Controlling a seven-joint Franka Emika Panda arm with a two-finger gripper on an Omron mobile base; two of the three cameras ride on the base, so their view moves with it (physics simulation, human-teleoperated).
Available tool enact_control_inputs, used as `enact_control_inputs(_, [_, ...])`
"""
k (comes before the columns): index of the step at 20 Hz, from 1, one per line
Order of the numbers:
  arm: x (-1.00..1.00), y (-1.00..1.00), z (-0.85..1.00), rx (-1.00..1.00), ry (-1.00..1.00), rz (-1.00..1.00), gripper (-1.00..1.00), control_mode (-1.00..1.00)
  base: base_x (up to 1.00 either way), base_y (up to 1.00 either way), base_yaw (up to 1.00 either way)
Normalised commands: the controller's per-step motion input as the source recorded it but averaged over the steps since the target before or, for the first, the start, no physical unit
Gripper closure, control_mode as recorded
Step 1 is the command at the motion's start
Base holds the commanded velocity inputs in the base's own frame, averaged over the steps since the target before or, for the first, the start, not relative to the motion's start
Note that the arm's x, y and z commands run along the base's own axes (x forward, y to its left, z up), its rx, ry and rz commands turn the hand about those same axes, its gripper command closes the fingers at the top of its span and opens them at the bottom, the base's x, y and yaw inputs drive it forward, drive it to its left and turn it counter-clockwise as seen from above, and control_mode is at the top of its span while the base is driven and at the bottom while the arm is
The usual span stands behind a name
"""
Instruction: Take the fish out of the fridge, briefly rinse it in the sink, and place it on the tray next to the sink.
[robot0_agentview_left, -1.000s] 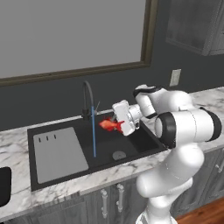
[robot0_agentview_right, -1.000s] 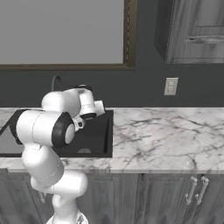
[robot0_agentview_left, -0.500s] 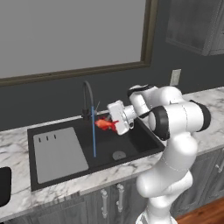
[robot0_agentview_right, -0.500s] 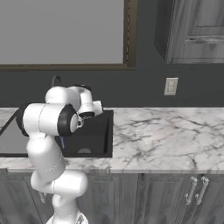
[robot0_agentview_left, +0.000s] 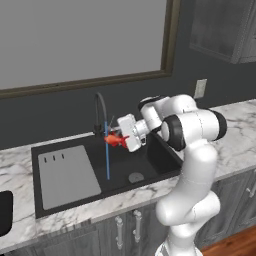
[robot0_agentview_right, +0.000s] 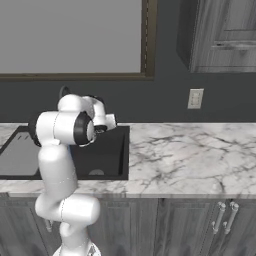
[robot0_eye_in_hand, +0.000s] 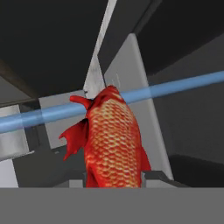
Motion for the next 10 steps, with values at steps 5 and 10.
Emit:
enact_control_inputs(5, [0.43, 0.05, -0.17, 0.0, 0.0, -0.01, 1.0, -1.0, 0.0, 0.0, 0.0])
enact_control_inputs(10, [0.26, 0.13, -0.2, 0.0, 0.0, -0.01, 1.0, -1.0, 0.0, 0.0, 0.0])
